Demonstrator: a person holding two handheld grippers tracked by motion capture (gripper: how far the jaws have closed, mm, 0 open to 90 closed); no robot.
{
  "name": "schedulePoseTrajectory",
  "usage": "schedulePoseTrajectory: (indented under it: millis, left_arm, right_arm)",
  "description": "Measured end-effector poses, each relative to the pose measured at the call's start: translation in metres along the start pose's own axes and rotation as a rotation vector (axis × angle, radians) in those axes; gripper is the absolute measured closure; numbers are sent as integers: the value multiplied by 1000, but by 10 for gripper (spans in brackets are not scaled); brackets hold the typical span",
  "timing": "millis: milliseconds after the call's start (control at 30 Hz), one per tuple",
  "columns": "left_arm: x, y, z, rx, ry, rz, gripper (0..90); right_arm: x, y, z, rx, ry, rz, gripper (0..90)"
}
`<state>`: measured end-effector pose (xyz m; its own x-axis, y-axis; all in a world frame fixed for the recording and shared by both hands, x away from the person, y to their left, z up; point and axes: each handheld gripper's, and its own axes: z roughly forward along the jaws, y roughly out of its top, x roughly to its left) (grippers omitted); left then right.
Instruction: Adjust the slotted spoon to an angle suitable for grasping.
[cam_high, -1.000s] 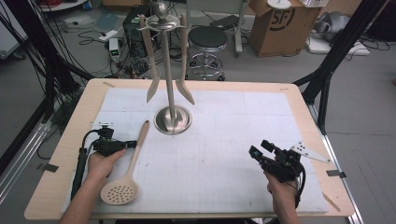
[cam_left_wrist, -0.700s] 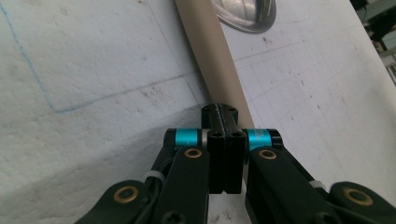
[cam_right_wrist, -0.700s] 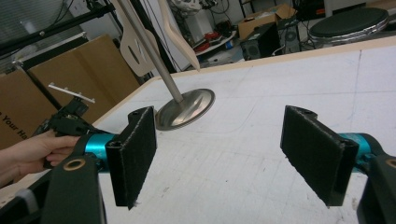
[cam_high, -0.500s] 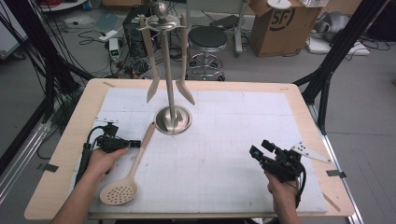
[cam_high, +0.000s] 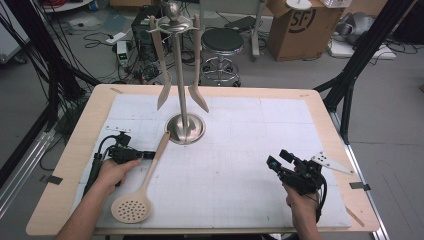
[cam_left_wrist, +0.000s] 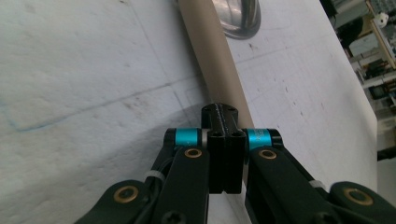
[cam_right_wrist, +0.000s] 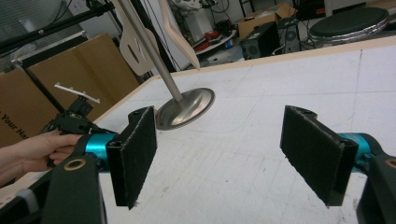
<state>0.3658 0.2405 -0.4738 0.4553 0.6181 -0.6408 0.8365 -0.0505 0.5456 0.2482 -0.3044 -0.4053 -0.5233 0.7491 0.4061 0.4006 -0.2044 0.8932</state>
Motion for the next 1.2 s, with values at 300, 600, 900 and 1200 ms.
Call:
schedulePoseTrajectory:
  millis: [300,600,900,1200]
  left_arm:
    - [-5,0,5,-7,-40,14,900]
    - [-31,14,22,69,-36,107,900]
    - [-39,14,24,130,59,164,900]
    - [-50,7,-2,9,67,143,692]
  right_arm:
    - [0,0,0,5,0,1,260]
    - [-1,1,-2,-4,-5,-3,261]
    - [-3,2,-7,-14,-6,8,261]
    - [-2,2,-7,-15,-4,4,263]
